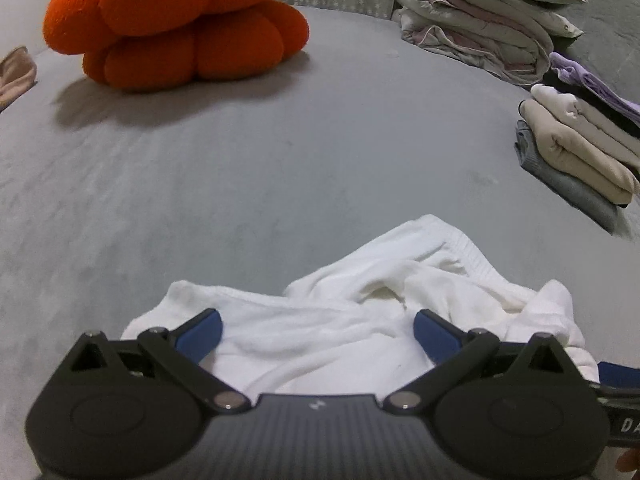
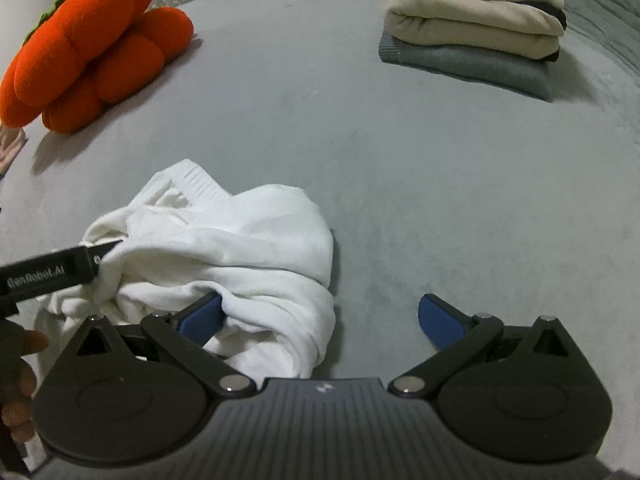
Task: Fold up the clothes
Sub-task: 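Grasp the white garment edge with the left gripper while the right gripper grasps another edge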
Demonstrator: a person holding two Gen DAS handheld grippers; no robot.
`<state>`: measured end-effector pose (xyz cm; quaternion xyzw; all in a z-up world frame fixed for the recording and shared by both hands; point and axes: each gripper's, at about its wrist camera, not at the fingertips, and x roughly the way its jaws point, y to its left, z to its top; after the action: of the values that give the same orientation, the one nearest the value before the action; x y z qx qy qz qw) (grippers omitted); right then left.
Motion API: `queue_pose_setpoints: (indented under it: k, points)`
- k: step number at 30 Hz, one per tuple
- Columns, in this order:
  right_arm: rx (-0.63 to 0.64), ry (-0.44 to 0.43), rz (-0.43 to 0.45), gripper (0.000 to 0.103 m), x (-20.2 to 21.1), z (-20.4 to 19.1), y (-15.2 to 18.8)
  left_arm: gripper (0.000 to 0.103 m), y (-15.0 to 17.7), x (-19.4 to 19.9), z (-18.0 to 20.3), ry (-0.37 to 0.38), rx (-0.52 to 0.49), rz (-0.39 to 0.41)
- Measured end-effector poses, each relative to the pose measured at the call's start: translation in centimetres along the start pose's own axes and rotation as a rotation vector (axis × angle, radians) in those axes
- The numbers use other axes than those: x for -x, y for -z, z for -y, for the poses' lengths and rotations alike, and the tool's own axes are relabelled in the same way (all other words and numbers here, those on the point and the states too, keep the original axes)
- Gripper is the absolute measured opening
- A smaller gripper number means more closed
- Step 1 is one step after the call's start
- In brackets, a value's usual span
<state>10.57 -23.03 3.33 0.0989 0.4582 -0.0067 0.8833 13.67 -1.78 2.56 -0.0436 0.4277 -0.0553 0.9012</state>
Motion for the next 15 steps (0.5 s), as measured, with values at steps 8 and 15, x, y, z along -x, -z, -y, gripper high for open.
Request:
queue_pose_setpoints:
  k: [8, 15]
  points:
    - [0.039, 0.019, 0.01, 0.103, 0.0, -0.4, 0.4, 0.103, 0.0, 0.1, -0.1, -0.003, 0.008, 0.004]
    - [-0.001, -0.041, 0.042, 0.103, 1.6, -0.6, 0.2, 0.099, -1.1, 0.8, -1.2, 0.05, 0.114, 0.04]
